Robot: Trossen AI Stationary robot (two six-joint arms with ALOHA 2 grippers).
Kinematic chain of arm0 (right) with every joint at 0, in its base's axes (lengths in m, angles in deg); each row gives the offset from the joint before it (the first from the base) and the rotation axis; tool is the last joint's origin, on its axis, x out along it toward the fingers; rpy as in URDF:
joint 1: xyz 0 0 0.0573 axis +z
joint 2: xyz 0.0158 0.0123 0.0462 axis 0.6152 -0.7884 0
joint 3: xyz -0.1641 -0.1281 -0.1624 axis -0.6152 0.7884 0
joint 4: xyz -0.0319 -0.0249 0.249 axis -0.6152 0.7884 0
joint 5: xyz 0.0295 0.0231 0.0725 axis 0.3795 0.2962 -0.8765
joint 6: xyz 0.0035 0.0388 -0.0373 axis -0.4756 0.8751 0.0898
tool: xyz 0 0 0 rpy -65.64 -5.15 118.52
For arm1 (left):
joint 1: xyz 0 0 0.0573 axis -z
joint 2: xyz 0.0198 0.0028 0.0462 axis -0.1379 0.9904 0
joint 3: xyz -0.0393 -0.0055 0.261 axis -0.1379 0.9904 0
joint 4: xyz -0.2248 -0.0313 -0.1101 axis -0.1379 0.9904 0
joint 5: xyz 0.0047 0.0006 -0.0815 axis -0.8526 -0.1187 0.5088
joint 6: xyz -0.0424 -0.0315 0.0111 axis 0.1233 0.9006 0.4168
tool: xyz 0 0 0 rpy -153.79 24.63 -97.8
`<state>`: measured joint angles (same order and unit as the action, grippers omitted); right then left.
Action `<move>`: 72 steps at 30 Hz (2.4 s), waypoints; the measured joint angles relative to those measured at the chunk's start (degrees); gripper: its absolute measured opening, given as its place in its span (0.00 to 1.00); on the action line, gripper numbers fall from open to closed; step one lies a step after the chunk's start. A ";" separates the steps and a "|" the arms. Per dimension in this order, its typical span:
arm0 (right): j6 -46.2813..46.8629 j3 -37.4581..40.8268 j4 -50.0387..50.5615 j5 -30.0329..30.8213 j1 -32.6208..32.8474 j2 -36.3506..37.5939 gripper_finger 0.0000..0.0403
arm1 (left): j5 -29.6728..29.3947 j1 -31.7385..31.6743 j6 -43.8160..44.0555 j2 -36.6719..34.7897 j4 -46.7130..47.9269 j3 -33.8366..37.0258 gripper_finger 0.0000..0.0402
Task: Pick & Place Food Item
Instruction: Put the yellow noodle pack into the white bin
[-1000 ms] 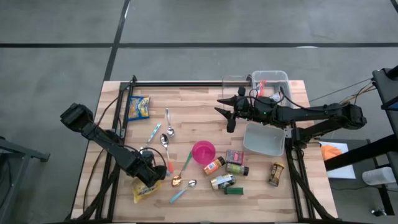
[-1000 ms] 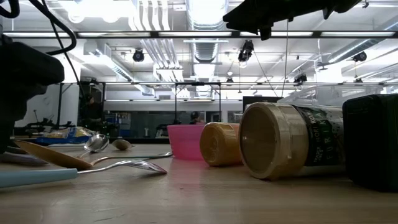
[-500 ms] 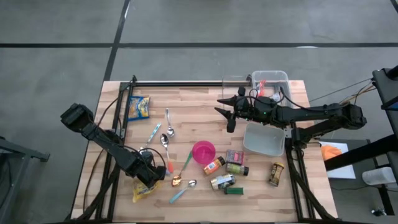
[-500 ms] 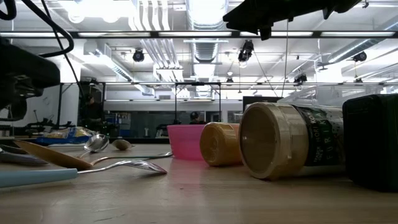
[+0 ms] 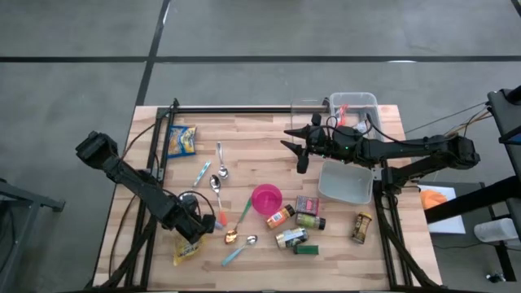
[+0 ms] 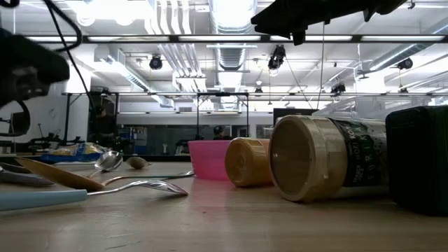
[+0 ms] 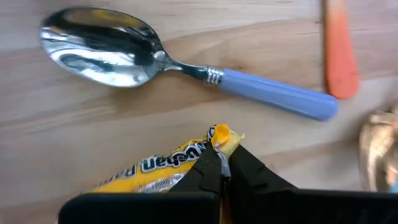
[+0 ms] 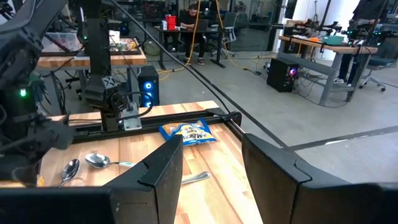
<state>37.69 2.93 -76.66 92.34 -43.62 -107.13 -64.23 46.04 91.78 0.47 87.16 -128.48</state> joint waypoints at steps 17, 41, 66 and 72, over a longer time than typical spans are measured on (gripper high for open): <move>0.00 0.00 0.01 0.01 0.00 0.00 0.40 | -19.09 0.04 -6.77 -3.33 16.16 -11.66 0.01; 0.00 0.00 0.02 0.00 -0.02 0.00 0.40 | -61.52 -0.01 -43.11 -3.35 10.33 -15.03 0.01; 0.00 0.00 0.01 0.01 0.00 0.00 0.40 | -59.58 -20.83 -102.09 -3.35 -46.32 -1.43 0.01; 0.00 0.00 0.00 0.00 0.00 0.00 0.40 | -40.73 -29.43 -114.72 -3.30 -62.57 1.76 0.01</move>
<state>37.69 2.93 -76.66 92.33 -43.62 -107.13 -104.95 16.60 -22.95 -2.83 24.59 -126.72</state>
